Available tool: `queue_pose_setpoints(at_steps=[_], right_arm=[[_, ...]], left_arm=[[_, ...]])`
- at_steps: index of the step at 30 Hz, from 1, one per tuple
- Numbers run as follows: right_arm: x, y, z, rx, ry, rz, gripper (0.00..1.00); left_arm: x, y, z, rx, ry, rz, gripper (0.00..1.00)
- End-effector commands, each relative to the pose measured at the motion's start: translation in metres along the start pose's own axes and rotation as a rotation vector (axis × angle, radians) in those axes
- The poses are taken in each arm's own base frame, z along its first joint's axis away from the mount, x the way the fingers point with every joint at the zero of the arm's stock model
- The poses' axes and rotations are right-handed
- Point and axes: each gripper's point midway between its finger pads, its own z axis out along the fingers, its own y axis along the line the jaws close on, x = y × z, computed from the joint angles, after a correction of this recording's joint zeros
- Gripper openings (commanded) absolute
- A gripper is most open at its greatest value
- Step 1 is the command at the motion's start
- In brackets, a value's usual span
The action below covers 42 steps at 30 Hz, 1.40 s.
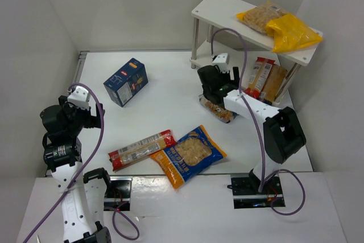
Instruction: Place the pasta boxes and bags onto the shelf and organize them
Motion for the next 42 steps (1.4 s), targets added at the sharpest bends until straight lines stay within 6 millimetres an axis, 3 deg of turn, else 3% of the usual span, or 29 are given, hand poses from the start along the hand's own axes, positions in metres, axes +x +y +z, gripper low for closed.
queue_pose_setpoints(at_steps=[1,2,4,5,7,8,12,14,19,20,25,28,30,33,38,40,42], right_arm=[[0.021,0.015,-0.027,-0.108,0.036,-0.114,0.88],[0.027,0.031,-0.042,-0.209,0.035,-0.152,0.88],[0.038,0.045,-0.054,-0.349,0.046,-0.243,0.88],[0.038,0.063,-0.072,-0.530,0.051,-0.242,0.88],[0.046,0.074,-0.096,-0.738,0.048,-0.328,0.90],[0.053,0.094,-0.132,-0.982,0.054,-0.365,0.90],[0.052,0.088,-0.211,-1.433,0.016,-0.470,0.91],[0.055,0.081,-0.225,-1.518,-0.006,-0.514,0.93],[0.079,0.079,-0.232,-1.587,0.031,-0.568,0.94],[0.077,0.082,-0.234,-1.601,0.032,-0.566,0.95],[0.106,0.100,-0.228,-1.625,0.193,-0.613,0.98],[0.116,0.099,-0.236,-1.675,0.307,-0.636,1.00],[0.111,0.091,-0.242,-1.682,0.347,-0.646,1.00],[0.102,0.088,-0.233,-1.616,0.301,-0.640,1.00],[0.124,0.084,-0.232,-1.640,0.305,-0.689,1.00],[0.128,0.088,-0.222,-1.589,0.294,-0.686,1.00],[0.126,0.087,-0.224,-1.597,0.285,-0.679,1.00]], left_arm=[[-0.008,0.000,-0.001,0.005,-0.036,0.015,1.00],[-0.008,0.000,-0.001,0.005,-0.036,0.015,1.00],[-0.008,0.000,-0.001,0.005,-0.036,0.015,1.00],[-0.008,0.000,-0.001,0.005,-0.036,0.015,1.00],[-0.009,-0.001,-0.003,0.003,-0.044,0.019,1.00],[-0.009,-0.001,-0.003,0.003,-0.044,0.019,1.00],[-0.010,-0.002,-0.003,0.012,-0.047,0.019,1.00],[-0.010,-0.003,-0.002,0.020,-0.050,0.028,1.00],[-0.010,-0.003,-0.002,0.020,-0.050,0.028,1.00],[-0.011,-0.005,-0.002,0.029,-0.052,0.028,1.00],[-0.008,-0.005,-0.003,0.031,-0.045,0.033,1.00],[-0.008,-0.005,-0.003,0.031,-0.045,0.034,1.00],[-0.008,-0.005,-0.003,0.031,-0.045,0.034,1.00],[-0.006,-0.006,-0.003,0.034,-0.037,0.030,1.00],[-0.005,-0.006,-0.001,0.037,-0.029,0.026,1.00],[-0.005,-0.006,-0.001,0.037,-0.029,0.026,1.00],[-0.005,-0.007,-0.001,0.045,-0.032,0.026,1.00]])
